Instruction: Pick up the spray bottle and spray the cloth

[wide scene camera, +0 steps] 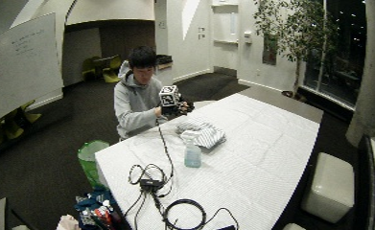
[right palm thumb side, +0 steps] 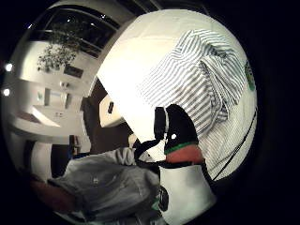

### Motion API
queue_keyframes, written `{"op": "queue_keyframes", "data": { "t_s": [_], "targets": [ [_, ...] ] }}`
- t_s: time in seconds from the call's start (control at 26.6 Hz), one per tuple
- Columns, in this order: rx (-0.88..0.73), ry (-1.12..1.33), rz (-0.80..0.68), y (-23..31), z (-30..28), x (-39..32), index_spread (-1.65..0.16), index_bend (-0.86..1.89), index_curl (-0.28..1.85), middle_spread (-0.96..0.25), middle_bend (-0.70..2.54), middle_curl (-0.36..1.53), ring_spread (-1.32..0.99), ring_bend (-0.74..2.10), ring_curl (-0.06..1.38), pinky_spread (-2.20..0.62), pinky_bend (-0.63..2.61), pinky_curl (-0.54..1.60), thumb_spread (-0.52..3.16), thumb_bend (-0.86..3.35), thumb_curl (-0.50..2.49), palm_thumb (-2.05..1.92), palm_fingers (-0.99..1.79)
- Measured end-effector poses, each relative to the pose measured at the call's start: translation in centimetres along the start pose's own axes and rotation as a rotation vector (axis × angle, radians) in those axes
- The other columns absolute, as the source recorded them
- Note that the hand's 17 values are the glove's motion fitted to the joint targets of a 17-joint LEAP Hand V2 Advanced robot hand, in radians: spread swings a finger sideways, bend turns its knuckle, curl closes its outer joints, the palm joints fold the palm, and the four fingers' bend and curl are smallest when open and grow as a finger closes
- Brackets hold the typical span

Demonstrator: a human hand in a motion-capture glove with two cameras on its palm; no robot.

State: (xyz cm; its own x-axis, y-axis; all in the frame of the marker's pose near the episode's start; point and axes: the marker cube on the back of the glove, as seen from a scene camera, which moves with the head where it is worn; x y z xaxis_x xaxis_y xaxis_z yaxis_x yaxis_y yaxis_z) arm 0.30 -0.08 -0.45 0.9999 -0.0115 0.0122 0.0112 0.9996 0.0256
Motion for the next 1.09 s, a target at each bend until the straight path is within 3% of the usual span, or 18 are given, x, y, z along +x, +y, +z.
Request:
{"op": "queue_keyframes", "data": {
  "t_s": [0.41, 1.09],
  "targets": [
    [0.089, -0.021, -0.006, 0.9, -1.9, 1.2, -0.33, 0.15, 0.13, -0.04, 0.26, 0.16, 0.04, 0.23, 0.1, 0.21, 0.41, 0.19, 0.84, 0.29, 0.21, 0.57, 0.23],
    [0.381, -0.075, 0.065, 6.1, -4.5, 6.2, -0.37, 0.13, 0.19, -0.04, 0.21, 0.24, 0.05, 0.27, 0.18, 0.24, 0.45, 0.27, 1.04, 0.17, 0.31, 0.65, 0.16]
  ]
}}
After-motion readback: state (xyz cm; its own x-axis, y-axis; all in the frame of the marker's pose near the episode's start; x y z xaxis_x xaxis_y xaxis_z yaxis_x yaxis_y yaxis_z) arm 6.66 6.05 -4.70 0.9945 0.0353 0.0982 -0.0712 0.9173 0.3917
